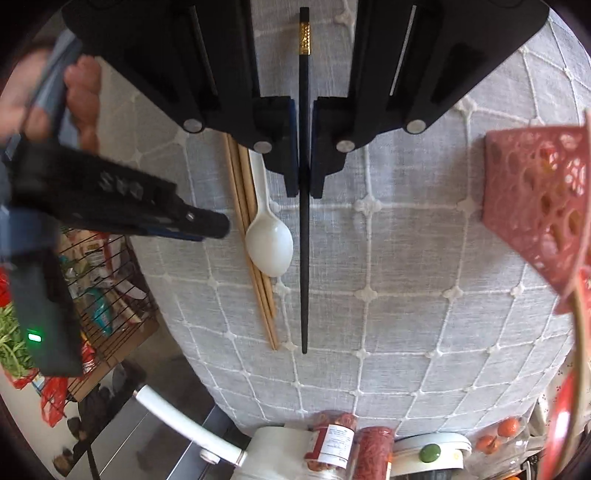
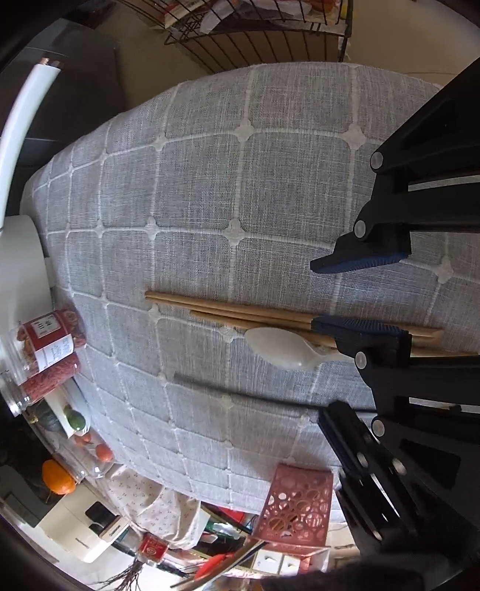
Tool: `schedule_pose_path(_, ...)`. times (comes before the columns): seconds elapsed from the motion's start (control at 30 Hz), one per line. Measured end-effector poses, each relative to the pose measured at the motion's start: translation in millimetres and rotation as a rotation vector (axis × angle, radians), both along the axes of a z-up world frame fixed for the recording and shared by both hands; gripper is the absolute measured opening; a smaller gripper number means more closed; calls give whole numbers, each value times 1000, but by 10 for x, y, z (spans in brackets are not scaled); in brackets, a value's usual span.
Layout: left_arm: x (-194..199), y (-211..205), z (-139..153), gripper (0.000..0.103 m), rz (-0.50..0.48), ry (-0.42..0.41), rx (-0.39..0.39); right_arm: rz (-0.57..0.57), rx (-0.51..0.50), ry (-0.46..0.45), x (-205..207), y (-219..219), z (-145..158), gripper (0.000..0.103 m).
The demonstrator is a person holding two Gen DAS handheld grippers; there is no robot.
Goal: Organize utensils
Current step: 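Grasp a wooden chopstick with the right tool while the left tool lifts its black chopstick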
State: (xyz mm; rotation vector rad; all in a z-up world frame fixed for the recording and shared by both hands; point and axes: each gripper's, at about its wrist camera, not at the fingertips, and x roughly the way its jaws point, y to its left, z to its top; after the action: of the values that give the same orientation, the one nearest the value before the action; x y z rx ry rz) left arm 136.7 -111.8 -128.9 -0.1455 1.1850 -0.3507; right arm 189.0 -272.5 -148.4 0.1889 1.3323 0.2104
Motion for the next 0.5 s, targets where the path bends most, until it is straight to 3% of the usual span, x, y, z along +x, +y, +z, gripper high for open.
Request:
schedule_pose_path(0.17,-154,89,100,7,-9,7,-30,21,21,32,117,94,-110,22)
schedule_pose_path(0.3,-244,103,130,7,-5,5,3,41,7,26,176,160,-122,15)
schedule_pose_path(0.5,-273,140,121,7,1,5,23,105,-71,8,169,317,-118,8)
